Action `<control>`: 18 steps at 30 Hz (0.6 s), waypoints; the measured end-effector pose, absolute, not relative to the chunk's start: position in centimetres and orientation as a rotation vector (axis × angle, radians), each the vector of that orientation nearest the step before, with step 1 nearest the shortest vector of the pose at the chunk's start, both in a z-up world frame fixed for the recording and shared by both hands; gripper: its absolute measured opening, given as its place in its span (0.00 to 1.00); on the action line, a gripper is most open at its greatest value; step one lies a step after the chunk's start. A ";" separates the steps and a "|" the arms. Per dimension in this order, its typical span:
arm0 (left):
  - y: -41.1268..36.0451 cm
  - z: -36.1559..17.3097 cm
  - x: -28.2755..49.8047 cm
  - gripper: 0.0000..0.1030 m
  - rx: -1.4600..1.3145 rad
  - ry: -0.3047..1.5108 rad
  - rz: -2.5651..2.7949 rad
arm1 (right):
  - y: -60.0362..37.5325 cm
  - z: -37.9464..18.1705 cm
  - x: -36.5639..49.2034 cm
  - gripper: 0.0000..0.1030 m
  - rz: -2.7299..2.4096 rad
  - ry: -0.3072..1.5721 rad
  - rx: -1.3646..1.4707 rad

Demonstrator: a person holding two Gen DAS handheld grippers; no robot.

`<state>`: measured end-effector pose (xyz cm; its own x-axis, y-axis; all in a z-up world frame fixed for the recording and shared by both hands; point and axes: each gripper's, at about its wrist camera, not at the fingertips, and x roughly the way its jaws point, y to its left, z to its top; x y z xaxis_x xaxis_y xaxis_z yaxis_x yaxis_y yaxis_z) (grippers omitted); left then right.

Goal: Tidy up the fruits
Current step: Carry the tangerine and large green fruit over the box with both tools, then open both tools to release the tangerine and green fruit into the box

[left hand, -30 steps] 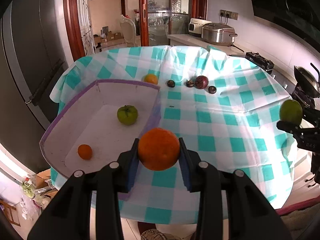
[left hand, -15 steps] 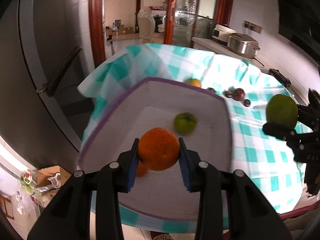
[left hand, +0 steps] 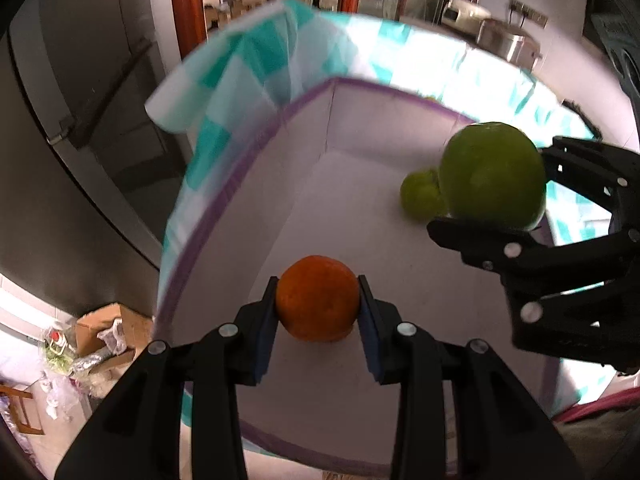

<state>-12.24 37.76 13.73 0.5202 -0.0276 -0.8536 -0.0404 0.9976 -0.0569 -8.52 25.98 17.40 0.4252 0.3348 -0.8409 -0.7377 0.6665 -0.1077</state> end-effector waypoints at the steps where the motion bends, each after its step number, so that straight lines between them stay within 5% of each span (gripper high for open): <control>1: 38.1 13.1 -12.0 0.36 -0.077 1.046 0.010 | 26.5 16.7 -8.5 0.58 0.709 0.917 -0.546; 18: 38.0 9.3 -8.2 0.44 0.002 1.156 -0.065 | 28.8 10.0 -6.5 0.58 0.645 1.218 -0.681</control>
<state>-8.24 37.98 9.34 0.4016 -0.0498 -0.9145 0.0523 0.9981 -0.0314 -6.50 28.75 10.03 0.2229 0.0803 -0.9715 -0.7585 0.6403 -0.1211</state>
